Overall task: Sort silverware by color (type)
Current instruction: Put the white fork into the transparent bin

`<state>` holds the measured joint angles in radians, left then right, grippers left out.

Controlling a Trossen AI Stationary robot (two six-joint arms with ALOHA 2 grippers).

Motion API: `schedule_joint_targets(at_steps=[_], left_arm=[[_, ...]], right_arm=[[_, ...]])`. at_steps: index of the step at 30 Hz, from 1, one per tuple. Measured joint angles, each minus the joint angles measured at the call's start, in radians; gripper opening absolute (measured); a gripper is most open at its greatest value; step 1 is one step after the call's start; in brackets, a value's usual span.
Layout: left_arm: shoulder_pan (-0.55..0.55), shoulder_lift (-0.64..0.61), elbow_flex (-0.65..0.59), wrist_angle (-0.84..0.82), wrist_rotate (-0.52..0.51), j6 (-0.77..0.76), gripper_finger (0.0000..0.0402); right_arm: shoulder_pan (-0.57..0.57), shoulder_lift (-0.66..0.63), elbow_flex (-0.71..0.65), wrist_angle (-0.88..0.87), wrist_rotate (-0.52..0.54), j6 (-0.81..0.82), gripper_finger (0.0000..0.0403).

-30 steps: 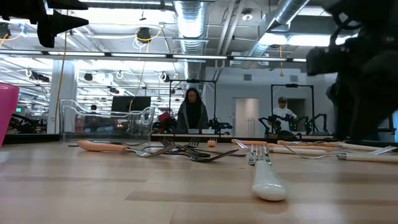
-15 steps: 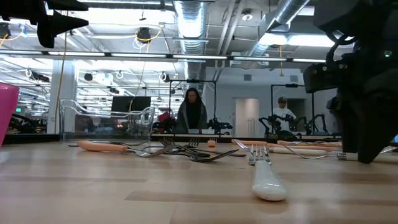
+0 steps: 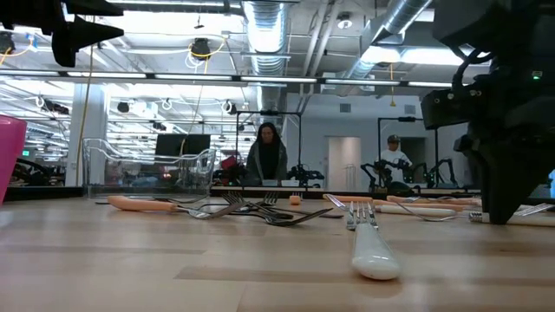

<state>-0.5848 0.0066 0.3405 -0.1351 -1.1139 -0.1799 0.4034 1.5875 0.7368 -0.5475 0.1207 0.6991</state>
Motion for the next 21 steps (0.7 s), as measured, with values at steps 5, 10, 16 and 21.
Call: schedule_joint_targets(at_steps=[5,10,16,21], left_arm=[[0.0,0.0,0.0,-0.012,-0.001,0.0,0.0178],[0.0,0.0,0.0,-0.013,0.0,-0.001,0.0178],[0.0,0.0,0.0,-0.014,0.002,-0.001,0.0178],[0.0,0.0,0.0,-0.015,0.003,-0.002,0.0178]], right_arm=[[0.0,-0.018,0.015,-0.004,-0.001,-0.004,0.0065],[-0.033,-0.067,0.068,-0.002,-0.006,-0.075,0.0065],[-0.121,-0.111,0.134,-0.007,0.014,-0.208,0.0065],[-0.226,-0.105,0.205,0.016,0.064,-0.376,0.0065]])
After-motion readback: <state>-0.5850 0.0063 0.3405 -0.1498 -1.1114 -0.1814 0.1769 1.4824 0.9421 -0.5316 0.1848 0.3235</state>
